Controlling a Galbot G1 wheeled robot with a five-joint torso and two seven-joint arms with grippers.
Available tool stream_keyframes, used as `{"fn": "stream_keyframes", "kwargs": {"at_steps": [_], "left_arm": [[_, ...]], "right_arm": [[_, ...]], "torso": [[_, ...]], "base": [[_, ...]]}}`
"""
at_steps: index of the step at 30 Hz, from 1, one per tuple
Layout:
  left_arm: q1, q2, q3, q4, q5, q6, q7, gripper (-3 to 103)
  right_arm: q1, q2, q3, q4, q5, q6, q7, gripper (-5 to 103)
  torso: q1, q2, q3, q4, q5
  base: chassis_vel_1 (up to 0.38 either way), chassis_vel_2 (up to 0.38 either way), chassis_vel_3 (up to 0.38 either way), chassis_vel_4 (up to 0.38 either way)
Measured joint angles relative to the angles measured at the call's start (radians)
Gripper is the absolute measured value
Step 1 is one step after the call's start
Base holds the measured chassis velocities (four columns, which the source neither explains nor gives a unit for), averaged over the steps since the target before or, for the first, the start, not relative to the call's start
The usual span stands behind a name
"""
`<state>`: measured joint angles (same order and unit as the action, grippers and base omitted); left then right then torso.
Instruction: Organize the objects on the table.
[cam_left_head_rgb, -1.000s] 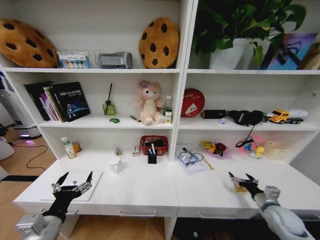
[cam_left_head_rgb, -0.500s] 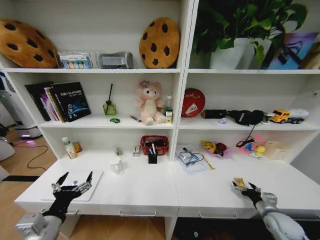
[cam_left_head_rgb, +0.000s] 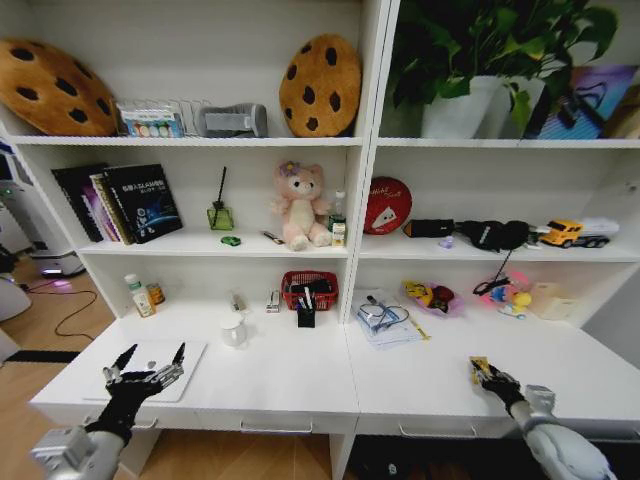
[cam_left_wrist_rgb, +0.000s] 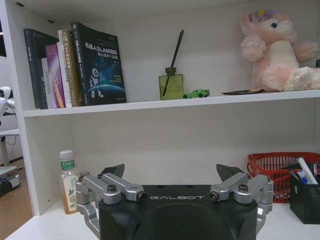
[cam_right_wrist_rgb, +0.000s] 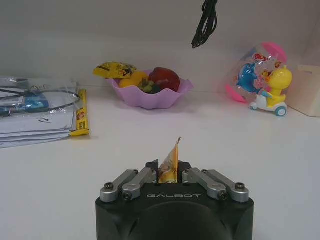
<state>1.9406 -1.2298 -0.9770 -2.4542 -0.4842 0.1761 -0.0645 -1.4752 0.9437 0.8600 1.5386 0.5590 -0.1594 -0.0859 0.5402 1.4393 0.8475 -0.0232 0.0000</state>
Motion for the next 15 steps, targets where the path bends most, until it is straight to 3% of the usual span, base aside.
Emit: {"fn": "stream_keyframes", "kwargs": {"at_steps": [1,4,7,10,11,15], "left_arm": [[0.0,0.0,0.0,0.0,0.0,0.0,0.0,100],[0.0,0.0,0.0,0.0,0.0,0.0,0.0,100],[0.0,0.0,0.0,0.0,0.0,0.0,0.0,100],[0.0,0.0,0.0,0.0,0.0,0.0,0.0,100],[0.0,0.0,0.0,0.0,0.0,0.0,0.0,100],[0.0,0.0,0.0,0.0,0.0,0.0,0.0,100]], "right_arm": [[0.0,0.0,0.0,0.0,0.0,0.0,0.0,21],[0.033,-0.006,-0.004,0.003,0.021,-0.005,0.011,5],[0.074,-0.011,-0.017,-0.009,0.035,-0.008,0.026,2],[0.208,-0.024,-0.081,-0.077,0.044,-0.007,0.071,1],[0.325,-0.03,-0.14,-0.146,0.032,0.01,0.1,0],[0.558,-0.033,-0.263,-0.323,0.005,0.032,0.113,0]], "torso": [[0.0,0.0,0.0,0.0,0.0],[0.0,0.0,0.0,-0.0002,-0.0001],[0.0,0.0,0.0,-0.0002,-0.0001],[0.0,0.0,0.0,-0.0004,0.0001],[0.0,0.0,0.0,0.0002,0.0002],[0.0,0.0,0.0,0.0007,0.0005]], "base": [[0.0,0.0,0.0,0.0],[0.0,0.0,0.0,0.0],[0.0,0.0,0.0,0.0],[0.0,0.0,0.0,0.0],[0.0,0.0,0.0,0.0],[0.0,0.0,0.0,0.0]]}}
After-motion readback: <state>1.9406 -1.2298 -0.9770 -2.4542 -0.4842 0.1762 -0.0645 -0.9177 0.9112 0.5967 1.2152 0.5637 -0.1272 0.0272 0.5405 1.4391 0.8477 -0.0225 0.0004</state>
